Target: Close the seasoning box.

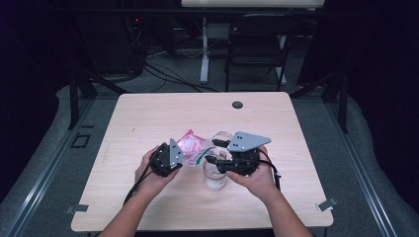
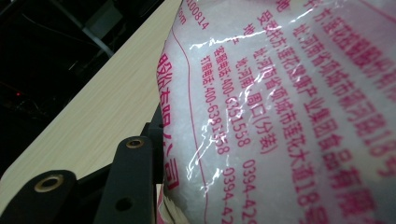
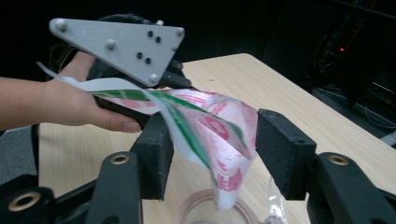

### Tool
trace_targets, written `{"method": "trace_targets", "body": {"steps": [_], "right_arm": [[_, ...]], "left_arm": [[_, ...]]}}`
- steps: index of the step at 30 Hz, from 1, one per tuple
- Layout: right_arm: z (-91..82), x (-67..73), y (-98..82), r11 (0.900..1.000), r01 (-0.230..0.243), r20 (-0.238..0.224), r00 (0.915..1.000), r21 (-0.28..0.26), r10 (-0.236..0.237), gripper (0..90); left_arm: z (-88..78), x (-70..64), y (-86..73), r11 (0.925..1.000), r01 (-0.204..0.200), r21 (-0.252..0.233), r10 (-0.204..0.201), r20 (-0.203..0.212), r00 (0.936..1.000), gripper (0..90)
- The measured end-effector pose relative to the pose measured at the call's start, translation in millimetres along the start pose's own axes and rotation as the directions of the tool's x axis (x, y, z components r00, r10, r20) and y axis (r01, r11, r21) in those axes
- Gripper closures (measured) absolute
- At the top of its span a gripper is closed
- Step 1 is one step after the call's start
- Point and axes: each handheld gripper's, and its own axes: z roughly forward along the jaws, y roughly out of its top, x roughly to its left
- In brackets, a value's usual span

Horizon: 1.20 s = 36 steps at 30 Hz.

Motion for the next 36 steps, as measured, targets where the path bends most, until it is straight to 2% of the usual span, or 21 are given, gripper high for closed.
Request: {"method": "trace_targets", "body": {"steps": [3,7,13,21,29,36], "right_arm": [[1.2,5.8,-1.1,0.999,0.030,-0.009,0.9995,0.023,-0.030,50.7],[2.2,7.7,-2.5,0.999,0.029,-0.025,0.9993,0.030,-0.028,55.7],[4.9,8.1,-4.4,0.999,0.023,-0.033,0.9992,0.046,-0.021,61.9],[12.1,8.5,-9.4,0.997,-0.006,-0.062,0.9980,0.071,0.010,75.0],[10.0,6.4,-12.4,0.997,-0.043,-0.082,0.9955,0.063,0.049,89.1],[9.3,4.6,-13.9,0.995,-0.071,-0.095,0.9925,0.067,0.077,90.0]], "left_arm": [[-0.3,-5.5,-0.4,1.0000,-0.003,-0.006,0.003,0.003,1.0000,59.1],[-0.2,-9.3,-0.4,0.9998,-0.019,-0.011,0.019,-0.001,0.9998,59.1],[-0.1,-12.9,-3.2,0.9996,-0.017,-0.024,0.016,-0.016,0.9997,59.1],[-1.1,-16.6,-3.8,0.9984,-0.047,-0.033,0.045,-0.055,0.9975,59.1],[-4.2,-18.8,-0.7,0.9949,-0.096,-0.029,0.093,-0.108,0.9898,59.2],[-6.8,-19.7,0.1,0.9908,-0.132,-0.029,0.126,-0.142,0.9818,59.3]]}}
